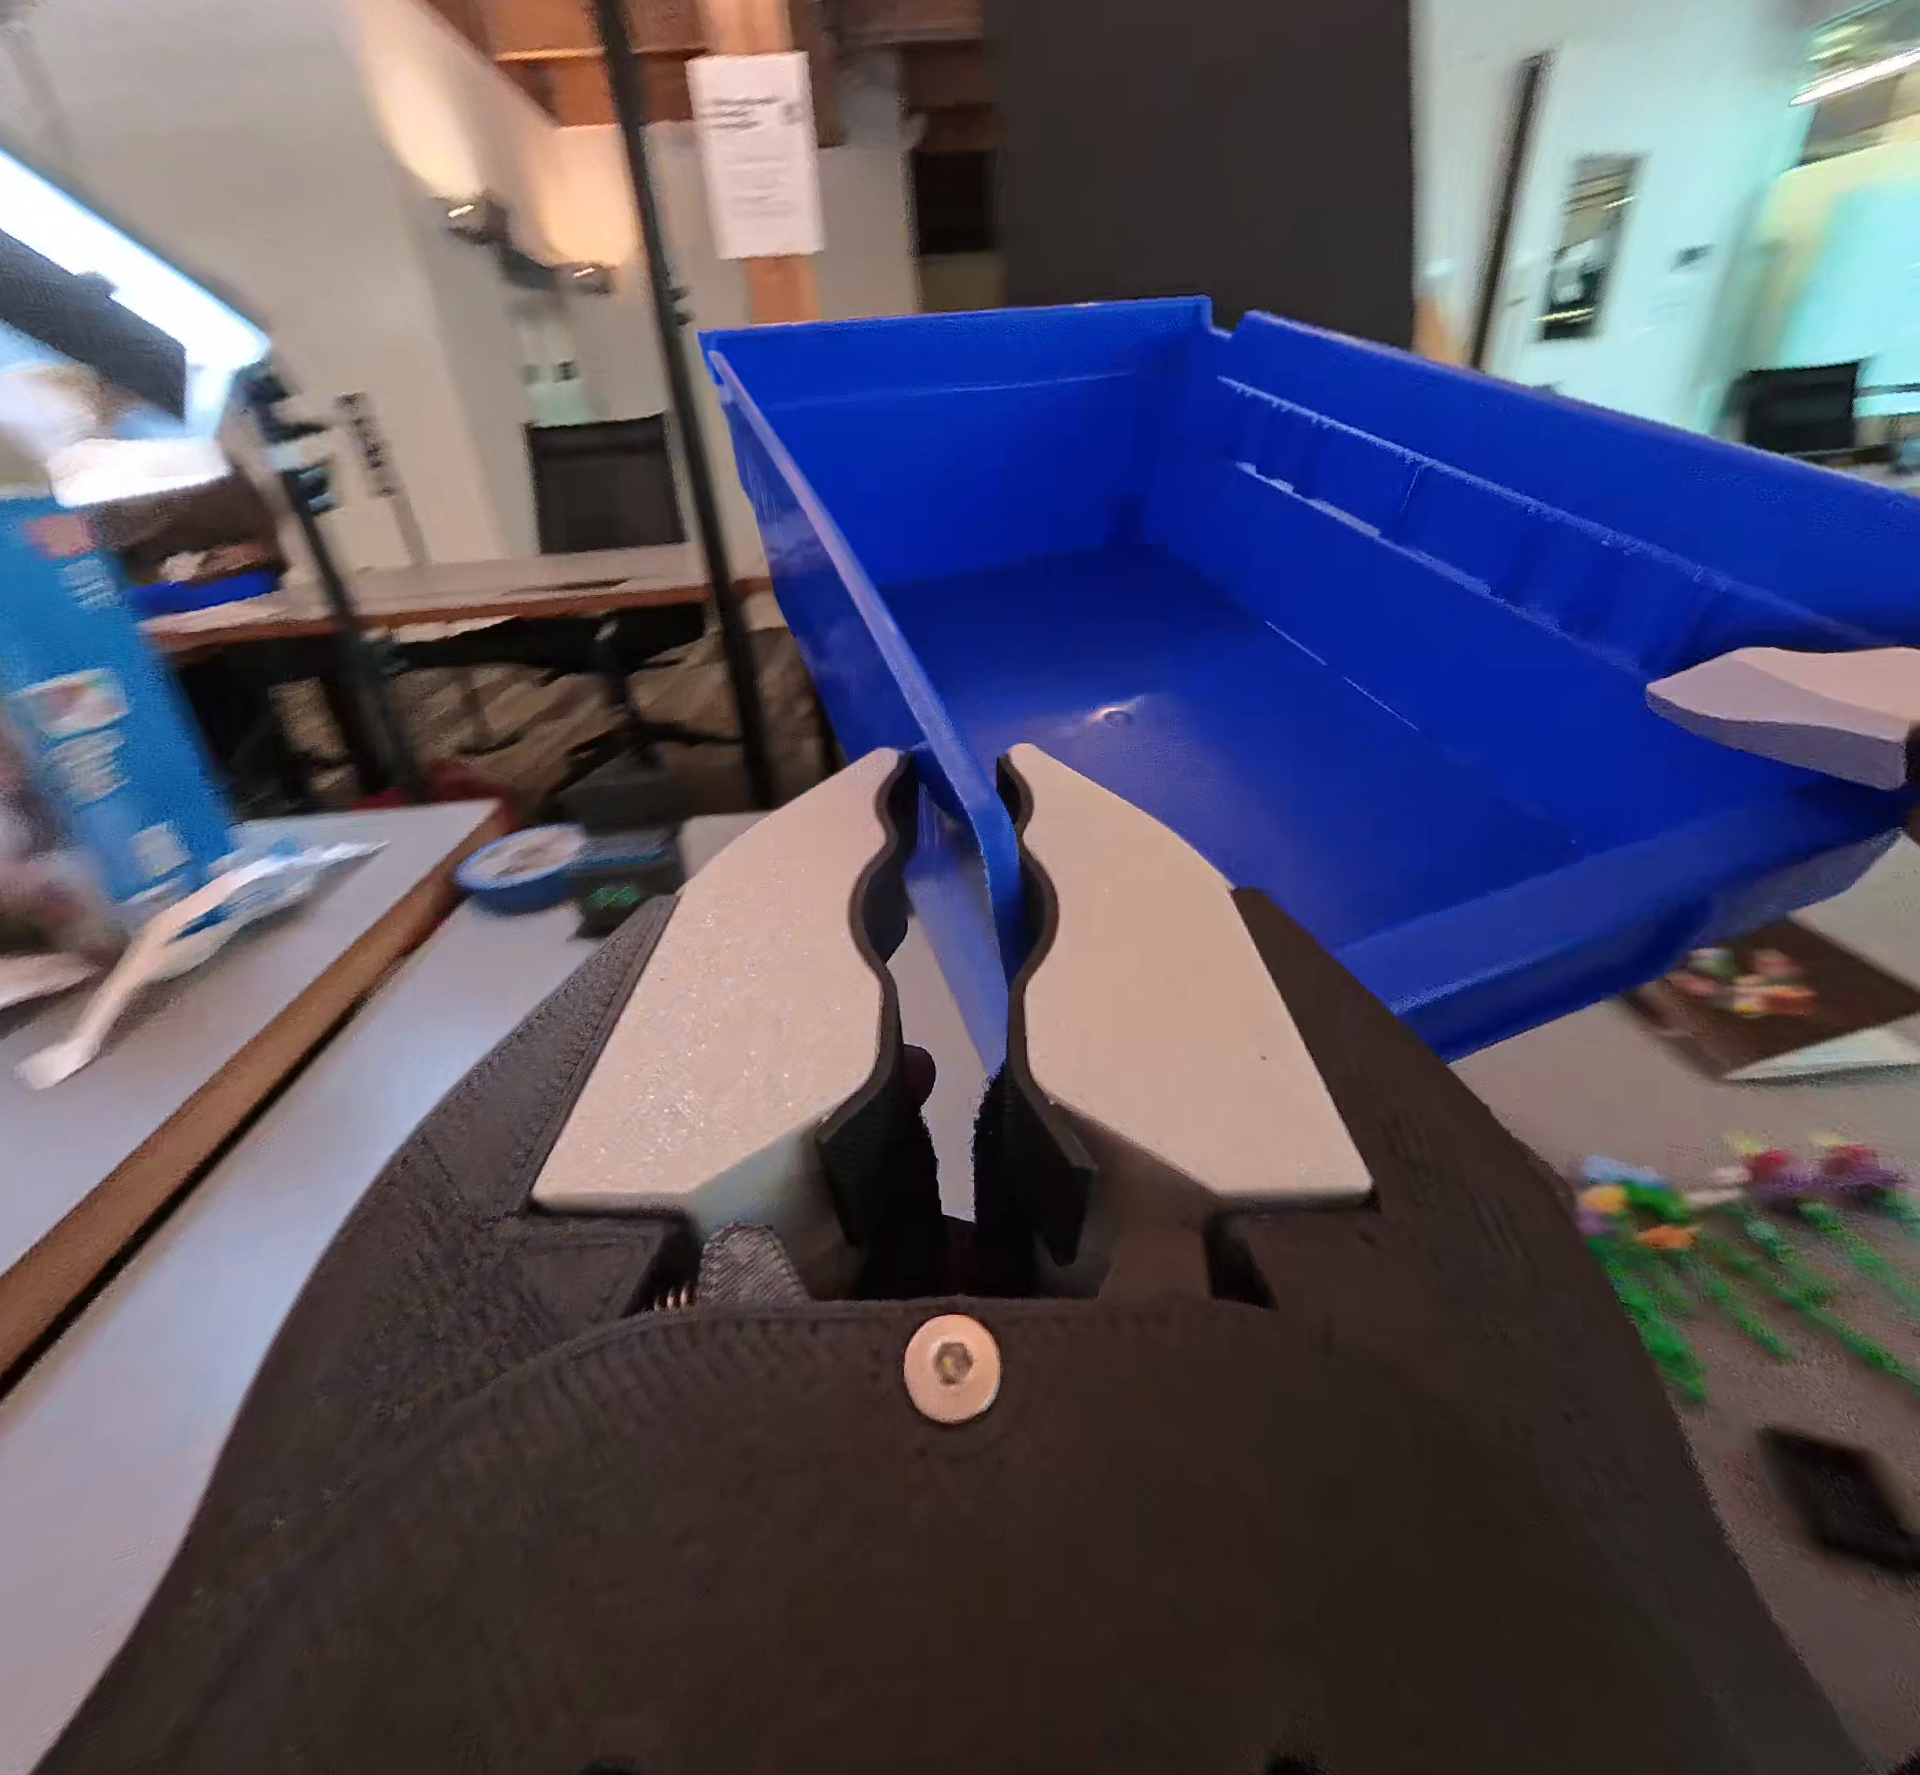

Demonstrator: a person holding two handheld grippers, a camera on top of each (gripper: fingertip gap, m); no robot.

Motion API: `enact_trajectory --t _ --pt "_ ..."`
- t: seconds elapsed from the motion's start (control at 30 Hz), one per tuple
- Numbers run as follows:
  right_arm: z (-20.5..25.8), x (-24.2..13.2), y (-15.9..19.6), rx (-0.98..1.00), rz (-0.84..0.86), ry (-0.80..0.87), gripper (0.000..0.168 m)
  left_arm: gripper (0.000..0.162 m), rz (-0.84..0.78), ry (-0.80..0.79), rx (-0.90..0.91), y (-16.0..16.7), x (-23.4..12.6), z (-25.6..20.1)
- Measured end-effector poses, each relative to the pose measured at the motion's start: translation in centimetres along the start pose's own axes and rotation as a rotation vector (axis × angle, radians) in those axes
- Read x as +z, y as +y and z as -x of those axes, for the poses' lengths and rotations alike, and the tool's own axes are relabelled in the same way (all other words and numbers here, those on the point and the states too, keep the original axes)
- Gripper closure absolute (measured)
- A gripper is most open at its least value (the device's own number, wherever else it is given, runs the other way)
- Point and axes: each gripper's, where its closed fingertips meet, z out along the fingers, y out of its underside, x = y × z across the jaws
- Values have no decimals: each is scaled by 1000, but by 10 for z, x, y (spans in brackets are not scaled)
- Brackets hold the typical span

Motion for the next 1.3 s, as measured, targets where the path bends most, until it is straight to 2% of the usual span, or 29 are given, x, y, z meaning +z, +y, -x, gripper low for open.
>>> enact_trajectory --t 0.2,0.33,0.5,0.6,0.7,0.83,0.97,1.1,1.3 --pt "-138 -104 18 11 55 352 159 147 -93 332 -6 -57 55 -150" --pt "-222 -168 57 80 106 572 159 147 -103 570 4 -69 93 -267" --pt "-291 -226 139 161 257 774 157 148 -39 848 22 -39 133 -403" --pt "-310 -243 191 190 373 841 155 149 42 989 28 -2 150 -467" --pt "-315 -259 236 209 483 900 154 149 132 1100 61 41 153 -514" --pt "-307 -281 279 251 567 950 155 147 206 1201 197 95 133 -547" --pt "-285 -280 310 298 624 912 155 148 282 1242 208 127 121 -548" --pt "-258 -269 327 288 654 868 152 148 288 1253 246 144 117 -536" --pt "-226 -258 327 318 647 805 145 149 273 1278 262 146 114 -521"
